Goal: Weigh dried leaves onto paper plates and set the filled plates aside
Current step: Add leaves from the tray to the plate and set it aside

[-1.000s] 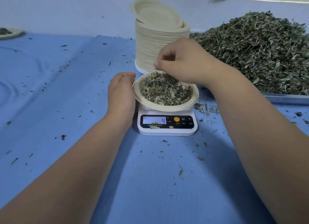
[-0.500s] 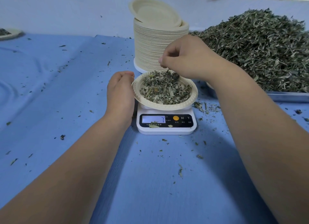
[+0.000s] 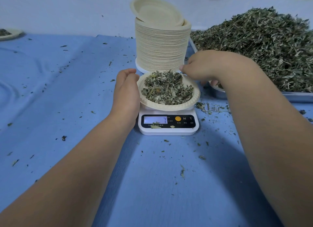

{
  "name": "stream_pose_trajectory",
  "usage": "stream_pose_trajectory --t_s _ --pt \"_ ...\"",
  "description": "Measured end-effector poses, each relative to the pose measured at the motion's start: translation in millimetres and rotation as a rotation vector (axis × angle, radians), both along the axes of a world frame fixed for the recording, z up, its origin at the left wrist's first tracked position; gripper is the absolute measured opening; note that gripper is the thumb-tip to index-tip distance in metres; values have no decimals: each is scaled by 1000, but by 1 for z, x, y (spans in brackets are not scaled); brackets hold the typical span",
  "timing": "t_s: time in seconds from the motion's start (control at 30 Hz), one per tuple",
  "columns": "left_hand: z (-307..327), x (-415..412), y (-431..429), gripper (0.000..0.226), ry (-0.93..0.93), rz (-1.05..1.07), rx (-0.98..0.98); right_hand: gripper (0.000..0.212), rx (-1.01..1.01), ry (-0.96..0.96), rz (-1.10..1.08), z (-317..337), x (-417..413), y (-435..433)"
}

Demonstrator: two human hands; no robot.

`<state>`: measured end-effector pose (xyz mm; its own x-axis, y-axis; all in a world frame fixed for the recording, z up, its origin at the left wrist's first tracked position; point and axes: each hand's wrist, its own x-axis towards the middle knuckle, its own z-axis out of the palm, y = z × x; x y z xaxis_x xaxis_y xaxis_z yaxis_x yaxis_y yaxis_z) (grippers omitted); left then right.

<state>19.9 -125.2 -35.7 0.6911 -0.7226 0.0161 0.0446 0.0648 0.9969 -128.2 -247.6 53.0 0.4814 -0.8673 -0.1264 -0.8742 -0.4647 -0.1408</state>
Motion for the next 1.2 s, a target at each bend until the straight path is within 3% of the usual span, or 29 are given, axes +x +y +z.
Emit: stream_pose_trajectory --t_s 0.17,0.4,0.5,0.57,0.67,0.83,1.0,1.1,1.2 --pt "0 0 0 26 -9 -21 13 51 93 -49 -44 1 1 5" --pt "8 -7 2 46 52 -69 48 45 121 -30 -22 1 8 12" --pt "12 -4 3 17 186 -107 -6 40 79 14 4 3 11 17" --pt "16 -1 4 18 240 -103 -35 39 41 3 23 4 14 19" --pt "17 11 5 13 296 2 -51 36 21 -110 44 5 21 25" --pt "20 39 24 29 327 152 -78 30 121 -174 112 0 39 43" --pt "25 76 58 37 317 230 -51 27 184 -475 165 -6 61 67" --pt "28 101 86 37 343 304 -82 37 355 -652 208 -16 85 91" --pt "31 131 121 37 323 394 -74 61 780 -874 210 -27 115 117"
